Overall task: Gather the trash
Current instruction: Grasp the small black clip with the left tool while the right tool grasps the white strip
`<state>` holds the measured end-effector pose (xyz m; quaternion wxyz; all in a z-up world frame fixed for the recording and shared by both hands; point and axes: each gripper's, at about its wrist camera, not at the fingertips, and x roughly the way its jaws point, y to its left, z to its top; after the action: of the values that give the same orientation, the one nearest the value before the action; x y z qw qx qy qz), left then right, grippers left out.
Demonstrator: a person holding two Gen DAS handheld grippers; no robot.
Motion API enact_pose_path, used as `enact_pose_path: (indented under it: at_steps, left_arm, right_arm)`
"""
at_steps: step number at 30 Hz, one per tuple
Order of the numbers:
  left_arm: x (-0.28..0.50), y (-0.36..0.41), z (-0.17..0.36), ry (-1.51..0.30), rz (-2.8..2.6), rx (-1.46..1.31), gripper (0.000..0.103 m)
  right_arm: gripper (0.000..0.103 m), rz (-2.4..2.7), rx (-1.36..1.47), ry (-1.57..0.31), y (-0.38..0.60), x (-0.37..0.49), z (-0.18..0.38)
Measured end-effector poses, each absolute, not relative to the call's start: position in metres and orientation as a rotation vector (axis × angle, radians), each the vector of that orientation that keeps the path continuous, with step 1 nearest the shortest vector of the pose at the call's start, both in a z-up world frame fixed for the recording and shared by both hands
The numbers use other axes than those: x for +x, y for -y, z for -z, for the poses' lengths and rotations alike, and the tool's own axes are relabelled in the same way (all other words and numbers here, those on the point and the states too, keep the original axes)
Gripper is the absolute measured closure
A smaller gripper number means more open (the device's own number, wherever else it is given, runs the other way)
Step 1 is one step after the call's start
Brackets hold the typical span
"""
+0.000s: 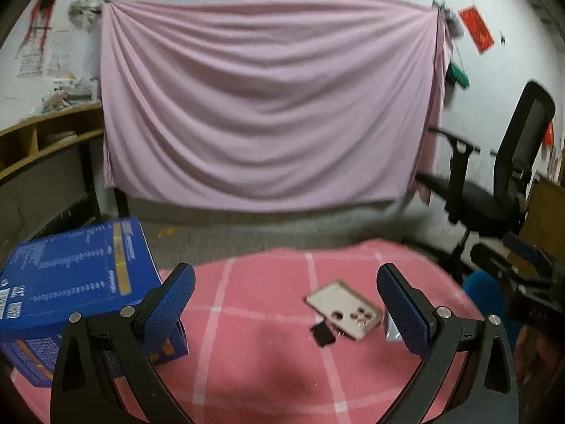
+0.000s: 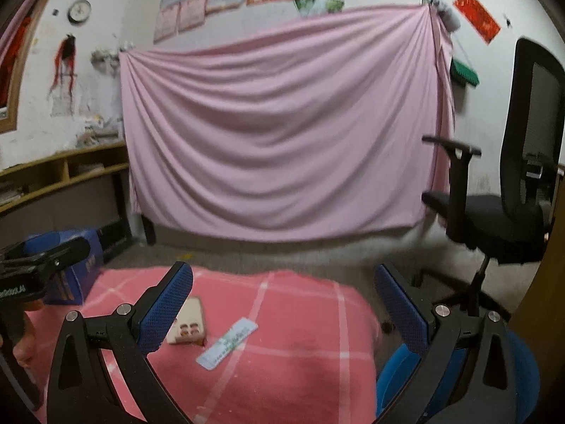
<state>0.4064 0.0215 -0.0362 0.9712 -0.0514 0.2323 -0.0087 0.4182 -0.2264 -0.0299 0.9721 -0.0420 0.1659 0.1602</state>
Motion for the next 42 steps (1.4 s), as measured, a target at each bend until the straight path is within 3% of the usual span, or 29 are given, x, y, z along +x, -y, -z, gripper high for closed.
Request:
enact_pose_path:
  at_steps: [3,6,8,11,14,16,22,24,26,42]
  left_arm:
    - [0.417,-0.018,0.042,-0.544,0.043,-0.099,0.007]
    - [0.429,-0.016,0.052,-0.639,0.074,-0.107,0.031]
    - [0.437,-0.015,0.062,-0.709,0.099,-0.123,0.048]
    - [0.449,-0.013,0.074,-0.806,0.144,-0.170,0.060]
    - [0.458,-0.012,0.073,-0.849,0.164,-0.189,0.064]
    - [0.462,-0.015,0.076,-0.872,0.173,-0.203,0.065]
    - [0.472,-0.011,0.078,-0.920,0.199,-0.202,0.068]
    - [0.473,-0.008,0.080,-0.933,0.189,-0.185,0.075]
    - [0.475,-0.006,0.081,-0.942,0.186,-0.167,0.091]
    - [0.462,-0.033,0.082,-0.903,0.118,-0.198,0.091]
  right_arm:
    - [0.001,-0.317,-0.072,-0.420,0.226,0.431,0.037]
    - [0.017,-0.323,-0.071,-0.495,0.223,0.441,0.044]
    - [0.022,-0.329,-0.074,-0.539,0.220,0.446,0.049]
    - [0.034,-0.333,-0.086,-0.626,0.214,0.456,0.058]
    - [0.040,-0.351,-0.081,-0.716,0.205,0.466,0.069]
    - [0.051,-0.361,-0.107,-0.761,0.196,0.470,0.075]
    - [0.057,-0.376,-0.163,-0.827,0.185,0.477,0.085]
    - [0.057,-0.376,-0.145,-0.844,0.188,0.479,0.087]
    - [0.058,-0.378,-0.129,-0.856,0.189,0.481,0.088]
    - [0.061,-0.418,-0.213,-0.967,0.161,0.485,0.105]
